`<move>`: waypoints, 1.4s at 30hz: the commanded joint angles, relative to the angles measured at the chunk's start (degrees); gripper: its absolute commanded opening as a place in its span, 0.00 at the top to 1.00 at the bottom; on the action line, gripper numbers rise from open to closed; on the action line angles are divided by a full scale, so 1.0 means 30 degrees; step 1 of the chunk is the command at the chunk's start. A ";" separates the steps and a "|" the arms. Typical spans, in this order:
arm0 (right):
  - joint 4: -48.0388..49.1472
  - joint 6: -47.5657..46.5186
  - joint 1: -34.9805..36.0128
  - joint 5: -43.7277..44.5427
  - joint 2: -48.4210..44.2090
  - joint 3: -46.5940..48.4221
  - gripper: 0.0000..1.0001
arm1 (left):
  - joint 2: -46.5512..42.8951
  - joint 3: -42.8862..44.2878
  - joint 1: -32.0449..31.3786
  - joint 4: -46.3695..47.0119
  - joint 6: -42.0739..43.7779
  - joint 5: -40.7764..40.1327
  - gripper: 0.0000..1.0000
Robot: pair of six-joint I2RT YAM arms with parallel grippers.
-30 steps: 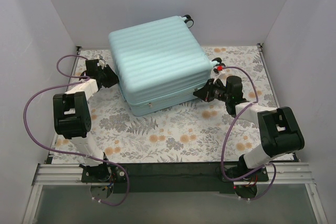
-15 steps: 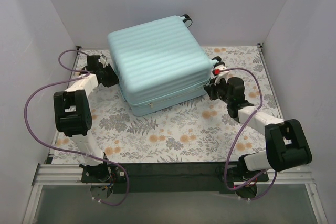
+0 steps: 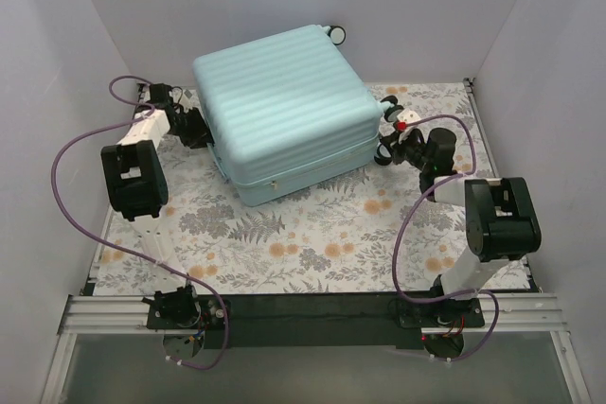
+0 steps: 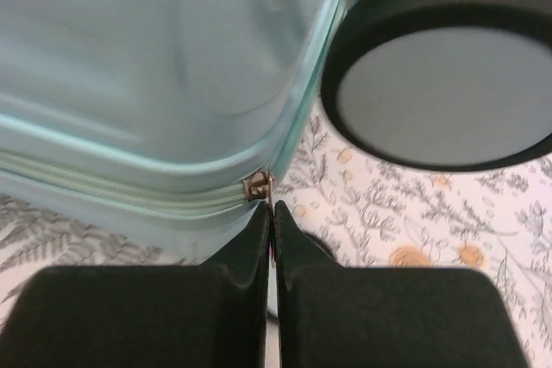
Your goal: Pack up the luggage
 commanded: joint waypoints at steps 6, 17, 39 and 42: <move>0.6080 0.0568 -0.2447 -0.2762 0.4625 0.5284 0.99 | 0.5443 0.4368 0.1528 -0.0650 0.3874 -0.1121 1.00; 0.8105 0.5687 -0.2654 -0.4931 1.2916 1.4393 0.99 | 0.7410 0.6834 0.1265 -0.0714 0.5162 0.0577 1.00; 1.3842 1.1173 0.1476 -0.9852 1.2956 1.2367 0.99 | 0.6063 0.7714 -0.2630 0.1074 0.9468 0.6024 1.00; 1.4931 1.1320 0.2178 -1.0031 1.1021 0.9896 0.99 | 0.5536 0.7246 -0.3627 0.1190 1.0348 0.6262 0.79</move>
